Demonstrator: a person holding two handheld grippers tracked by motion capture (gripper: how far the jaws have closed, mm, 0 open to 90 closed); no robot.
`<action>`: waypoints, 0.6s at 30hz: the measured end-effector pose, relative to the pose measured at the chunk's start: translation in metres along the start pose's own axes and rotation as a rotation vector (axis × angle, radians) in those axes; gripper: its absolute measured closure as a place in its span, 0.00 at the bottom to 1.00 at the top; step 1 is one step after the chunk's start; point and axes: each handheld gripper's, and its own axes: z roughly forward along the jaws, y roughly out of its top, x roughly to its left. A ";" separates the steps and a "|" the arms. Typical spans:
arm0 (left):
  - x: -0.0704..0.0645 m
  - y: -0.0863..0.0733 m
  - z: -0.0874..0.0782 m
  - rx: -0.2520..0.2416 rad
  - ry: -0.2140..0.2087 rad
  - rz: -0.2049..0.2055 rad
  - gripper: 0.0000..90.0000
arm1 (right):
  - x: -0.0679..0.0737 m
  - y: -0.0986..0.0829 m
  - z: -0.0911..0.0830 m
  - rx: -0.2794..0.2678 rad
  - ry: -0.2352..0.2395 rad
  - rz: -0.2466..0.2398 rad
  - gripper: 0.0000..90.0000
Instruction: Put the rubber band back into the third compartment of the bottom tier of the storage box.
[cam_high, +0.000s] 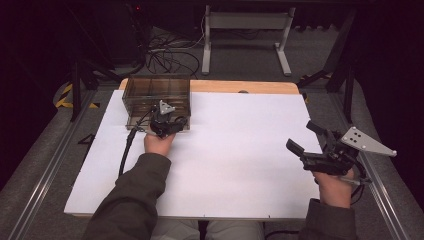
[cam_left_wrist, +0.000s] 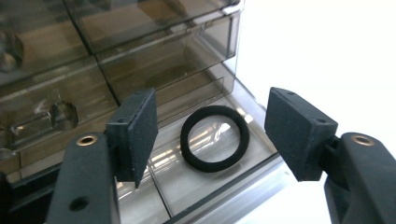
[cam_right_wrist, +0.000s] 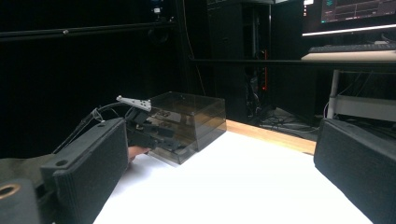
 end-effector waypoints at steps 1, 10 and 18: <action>-0.001 0.000 -0.002 -0.010 -0.007 -0.008 0.35 | 0.000 0.000 0.000 0.000 0.000 -0.001 0.04; -0.006 0.009 -0.023 -0.061 -0.018 -0.011 0.22 | 0.003 0.001 0.002 0.007 0.001 -0.008 0.04; -0.010 0.009 -0.041 -0.102 -0.025 0.007 0.15 | 0.003 0.000 0.002 0.005 0.001 -0.007 0.04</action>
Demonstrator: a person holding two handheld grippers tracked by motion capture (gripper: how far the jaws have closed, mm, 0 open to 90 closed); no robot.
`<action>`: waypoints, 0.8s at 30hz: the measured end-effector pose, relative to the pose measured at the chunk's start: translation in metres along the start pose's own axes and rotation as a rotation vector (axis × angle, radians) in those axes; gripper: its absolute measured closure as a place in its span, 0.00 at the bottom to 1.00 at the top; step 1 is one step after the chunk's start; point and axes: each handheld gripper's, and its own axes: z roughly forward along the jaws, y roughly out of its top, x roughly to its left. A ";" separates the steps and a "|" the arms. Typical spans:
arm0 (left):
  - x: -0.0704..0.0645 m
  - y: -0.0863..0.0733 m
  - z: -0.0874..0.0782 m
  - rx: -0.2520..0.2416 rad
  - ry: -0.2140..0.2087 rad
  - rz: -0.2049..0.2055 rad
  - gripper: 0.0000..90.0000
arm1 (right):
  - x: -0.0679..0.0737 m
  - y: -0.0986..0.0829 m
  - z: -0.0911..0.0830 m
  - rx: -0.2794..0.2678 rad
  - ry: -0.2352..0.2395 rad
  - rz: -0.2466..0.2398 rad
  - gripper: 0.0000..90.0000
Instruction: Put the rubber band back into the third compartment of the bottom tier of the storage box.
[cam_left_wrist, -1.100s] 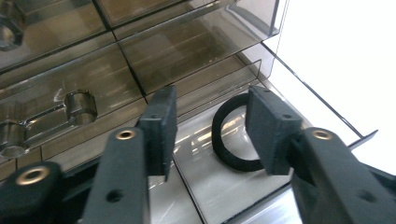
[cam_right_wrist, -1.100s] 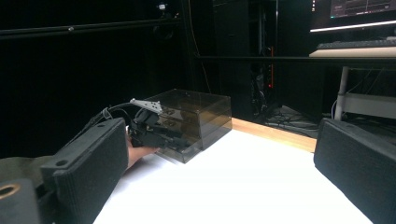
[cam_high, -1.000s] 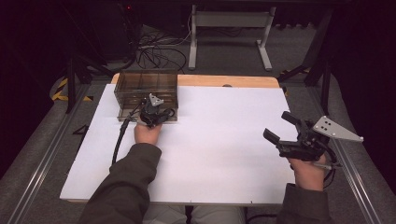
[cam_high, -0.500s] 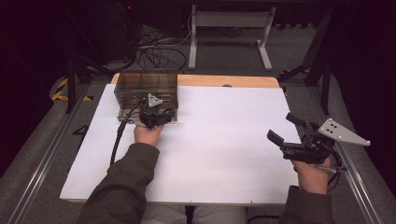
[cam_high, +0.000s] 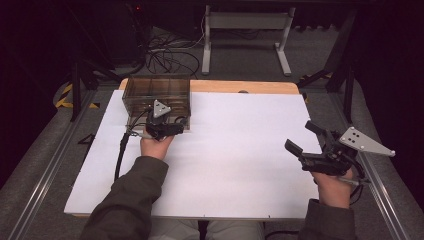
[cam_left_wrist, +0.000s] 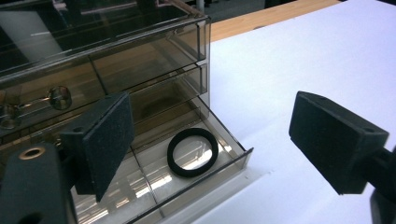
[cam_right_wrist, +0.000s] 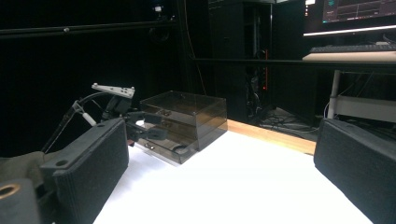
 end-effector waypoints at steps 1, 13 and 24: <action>0.000 0.000 -0.002 -0.005 -0.003 0.000 0.15 | 0.000 0.000 0.000 0.000 -0.001 0.000 0.04; -0.007 0.005 -0.022 -0.049 -0.020 0.027 0.08 | 0.001 -0.001 0.002 0.003 0.008 -0.002 0.04; -0.009 0.002 -0.047 -0.089 -0.057 0.034 0.05 | 0.001 -0.003 0.004 -0.002 0.019 0.009 0.01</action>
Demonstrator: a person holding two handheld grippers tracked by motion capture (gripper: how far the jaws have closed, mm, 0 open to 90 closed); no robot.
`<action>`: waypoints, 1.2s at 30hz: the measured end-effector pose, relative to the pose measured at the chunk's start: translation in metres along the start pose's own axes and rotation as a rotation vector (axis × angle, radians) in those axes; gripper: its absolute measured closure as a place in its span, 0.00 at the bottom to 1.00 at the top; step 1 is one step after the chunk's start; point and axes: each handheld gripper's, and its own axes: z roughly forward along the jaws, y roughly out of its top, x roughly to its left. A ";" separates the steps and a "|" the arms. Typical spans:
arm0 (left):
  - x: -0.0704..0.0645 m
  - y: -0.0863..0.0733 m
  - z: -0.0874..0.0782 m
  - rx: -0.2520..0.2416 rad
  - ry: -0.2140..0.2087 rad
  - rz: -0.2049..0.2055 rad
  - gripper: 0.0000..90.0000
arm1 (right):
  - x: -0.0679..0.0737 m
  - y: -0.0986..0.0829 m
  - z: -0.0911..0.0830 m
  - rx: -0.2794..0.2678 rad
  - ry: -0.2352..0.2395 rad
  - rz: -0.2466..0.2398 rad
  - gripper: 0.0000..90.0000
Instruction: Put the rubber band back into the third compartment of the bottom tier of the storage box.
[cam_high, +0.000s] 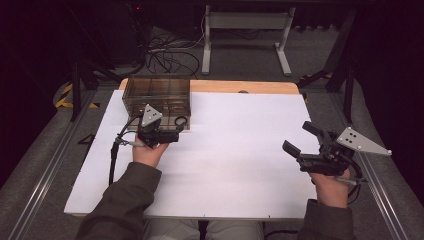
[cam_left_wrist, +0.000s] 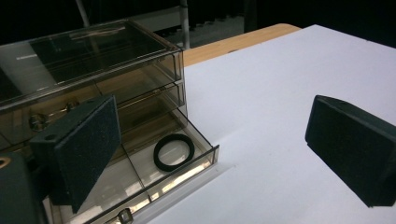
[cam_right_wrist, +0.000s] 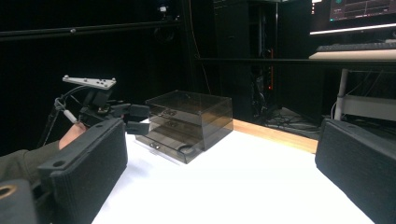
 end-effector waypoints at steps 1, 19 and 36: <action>-0.001 0.001 -0.003 -0.005 -0.004 -0.002 0.05 | 0.000 0.000 0.000 -0.003 -0.010 0.005 0.01; -0.002 0.007 -0.045 -0.095 -0.038 -0.030 0.04 | 0.000 -0.002 0.002 -0.015 -0.003 0.021 0.00; -0.009 0.013 -0.075 -0.161 -0.068 -0.017 0.03 | 0.000 -0.005 0.005 0.003 -0.005 0.013 0.00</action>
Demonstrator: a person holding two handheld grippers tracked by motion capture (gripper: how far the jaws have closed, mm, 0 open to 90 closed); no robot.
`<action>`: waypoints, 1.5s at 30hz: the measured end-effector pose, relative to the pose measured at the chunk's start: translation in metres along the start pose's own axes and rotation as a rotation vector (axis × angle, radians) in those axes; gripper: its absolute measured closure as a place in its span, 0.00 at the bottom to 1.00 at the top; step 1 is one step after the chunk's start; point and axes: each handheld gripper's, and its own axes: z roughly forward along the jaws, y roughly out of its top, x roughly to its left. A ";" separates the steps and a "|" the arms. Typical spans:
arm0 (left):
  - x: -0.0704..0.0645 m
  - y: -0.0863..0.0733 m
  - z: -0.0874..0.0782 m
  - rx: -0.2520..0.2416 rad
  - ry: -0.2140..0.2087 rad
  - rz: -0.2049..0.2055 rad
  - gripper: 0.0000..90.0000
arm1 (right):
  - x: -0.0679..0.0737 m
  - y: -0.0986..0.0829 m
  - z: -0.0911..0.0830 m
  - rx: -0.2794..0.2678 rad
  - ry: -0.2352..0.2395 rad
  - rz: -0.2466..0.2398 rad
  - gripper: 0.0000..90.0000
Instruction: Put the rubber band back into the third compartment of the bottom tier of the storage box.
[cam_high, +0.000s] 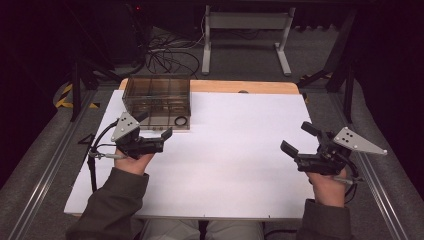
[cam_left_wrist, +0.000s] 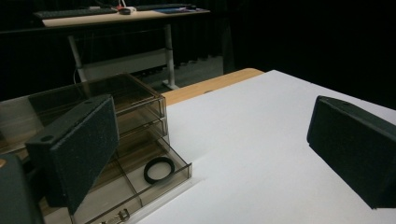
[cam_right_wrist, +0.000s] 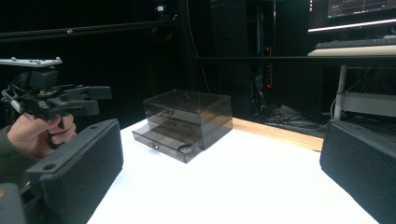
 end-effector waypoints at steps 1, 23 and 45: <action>0.000 0.000 -0.002 -0.005 -0.002 0.000 0.03 | 0.000 0.000 0.000 0.001 0.000 0.002 0.00; -0.002 0.008 -0.040 -0.061 -0.042 0.009 0.03 | -0.001 -0.005 0.003 0.018 -0.023 -0.014 0.00; 0.003 0.003 -0.065 -0.105 -0.085 0.017 0.03 | 0.000 -0.005 0.009 0.039 -0.032 -0.033 0.00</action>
